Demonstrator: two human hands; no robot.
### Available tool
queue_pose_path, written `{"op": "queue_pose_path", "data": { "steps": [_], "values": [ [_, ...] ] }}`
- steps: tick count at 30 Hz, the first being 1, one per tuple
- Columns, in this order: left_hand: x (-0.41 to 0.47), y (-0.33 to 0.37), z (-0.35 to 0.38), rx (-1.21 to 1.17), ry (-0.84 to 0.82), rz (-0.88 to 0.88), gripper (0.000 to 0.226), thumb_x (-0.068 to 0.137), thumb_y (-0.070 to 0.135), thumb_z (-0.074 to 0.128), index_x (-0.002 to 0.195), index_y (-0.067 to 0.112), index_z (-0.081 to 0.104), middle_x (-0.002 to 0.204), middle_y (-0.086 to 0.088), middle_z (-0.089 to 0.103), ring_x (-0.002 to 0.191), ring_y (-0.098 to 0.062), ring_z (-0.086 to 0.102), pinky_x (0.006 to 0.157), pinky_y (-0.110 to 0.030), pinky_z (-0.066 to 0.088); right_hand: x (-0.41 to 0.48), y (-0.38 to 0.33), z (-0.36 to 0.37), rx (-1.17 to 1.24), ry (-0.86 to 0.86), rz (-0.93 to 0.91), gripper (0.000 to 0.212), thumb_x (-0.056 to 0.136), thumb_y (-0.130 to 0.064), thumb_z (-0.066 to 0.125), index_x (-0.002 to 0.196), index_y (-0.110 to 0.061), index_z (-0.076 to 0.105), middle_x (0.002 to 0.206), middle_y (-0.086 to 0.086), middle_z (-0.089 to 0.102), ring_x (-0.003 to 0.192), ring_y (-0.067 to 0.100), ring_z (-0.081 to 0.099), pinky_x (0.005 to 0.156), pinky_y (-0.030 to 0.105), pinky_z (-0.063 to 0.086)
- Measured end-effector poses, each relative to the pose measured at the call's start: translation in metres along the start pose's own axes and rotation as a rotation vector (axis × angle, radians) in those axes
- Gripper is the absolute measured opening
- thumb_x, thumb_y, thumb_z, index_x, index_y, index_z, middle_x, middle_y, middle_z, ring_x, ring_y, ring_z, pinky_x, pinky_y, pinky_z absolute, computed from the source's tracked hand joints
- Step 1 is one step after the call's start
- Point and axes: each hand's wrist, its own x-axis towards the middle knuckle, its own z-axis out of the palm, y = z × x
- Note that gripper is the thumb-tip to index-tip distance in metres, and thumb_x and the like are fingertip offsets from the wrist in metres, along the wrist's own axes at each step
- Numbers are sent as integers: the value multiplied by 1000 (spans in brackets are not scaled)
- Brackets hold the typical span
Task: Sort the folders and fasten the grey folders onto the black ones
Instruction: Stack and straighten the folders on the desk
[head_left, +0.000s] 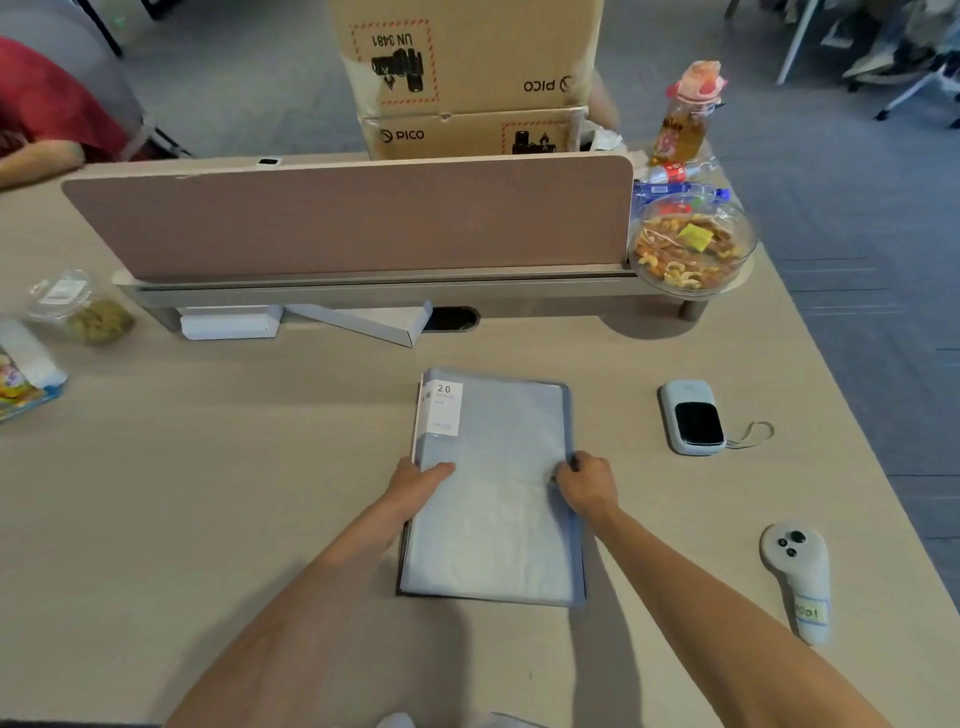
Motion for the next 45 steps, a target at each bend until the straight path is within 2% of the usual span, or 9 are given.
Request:
{"op": "queue_pose_path", "data": {
  "steps": [4, 7, 13, 19, 24, 29, 32, 37, 45],
  "values": [
    [10, -4, -7, -172, -87, -55, 69, 67, 41, 81, 120, 9, 50, 110, -10, 70, 95, -26, 72, 84, -40, 58, 1, 5, 0, 37, -10, -11, 34, 87, -30, 52, 108, -4, 61, 109, 19, 58, 90, 36, 61, 78, 38, 52],
    [13, -1, -8, -220, -213, -34, 59, 66, 35, 78, 116, 8, 65, 104, -13, 76, 94, -30, 73, 85, -40, 58, 3, 6, -4, 57, -21, -7, 38, 86, -32, 54, 111, -5, 60, 111, 18, 59, 91, 34, 61, 76, 33, 50],
    [0, 5, -14, -291, -156, 98, 65, 58, 20, 76, 118, 4, 56, 105, -23, 70, 82, -34, 71, 68, -40, 59, 1, -3, -14, 207, -60, 64, 53, 87, -37, 62, 129, -8, 50, 128, 16, 56, 110, 32, 59, 97, 43, 50],
    [-22, 28, -44, -285, -159, 233, 63, 64, 22, 71, 123, 15, 52, 110, -16, 68, 88, -29, 69, 70, -36, 56, -24, -62, -28, 515, -71, 54, 53, 89, -32, 64, 130, -6, 44, 117, 10, 59, 93, 23, 60, 60, 25, 49],
    [-28, 59, -82, -196, -39, 383, 58, 63, 25, 75, 114, 37, 48, 102, -2, 69, 88, -27, 71, 84, -50, 57, -41, -117, -42, 571, 43, -174, 43, 87, -23, 64, 121, -9, 42, 117, 9, 57, 97, 18, 60, 71, 28, 53],
    [-35, 82, -103, -159, 4, 572, 61, 79, -8, 66, 123, 22, 37, 115, -2, 60, 98, -18, 62, 82, -30, 54, -60, -151, -46, 594, 96, -393, 44, 90, -23, 62, 125, -14, 37, 123, 4, 53, 112, 19, 57, 93, 42, 52],
    [-29, 79, -115, -163, 17, 591, 61, 74, -9, 71, 121, 17, 40, 104, 3, 61, 88, -7, 60, 62, -8, 49, -72, -150, -38, 535, 93, -474, 39, 92, -20, 59, 122, -14, 35, 124, 8, 51, 115, 20, 54, 93, 39, 51],
    [-7, 69, -128, -101, -51, 581, 77, 52, 14, 84, 122, 15, 52, 111, -12, 70, 101, -30, 69, 78, -41, 61, -85, -141, -23, 534, 130, -447, 47, 88, -21, 67, 123, -14, 37, 122, 5, 52, 111, 19, 55, 86, 30, 50],
    [-10, 75, -122, -117, 40, 635, 69, 63, 2, 83, 124, 8, 51, 106, -11, 70, 84, -14, 69, 58, -14, 52, -93, -146, -21, 494, 240, -490, 44, 90, -17, 62, 124, -16, 34, 122, 4, 49, 109, 16, 53, 91, 31, 47]
  ]
}}
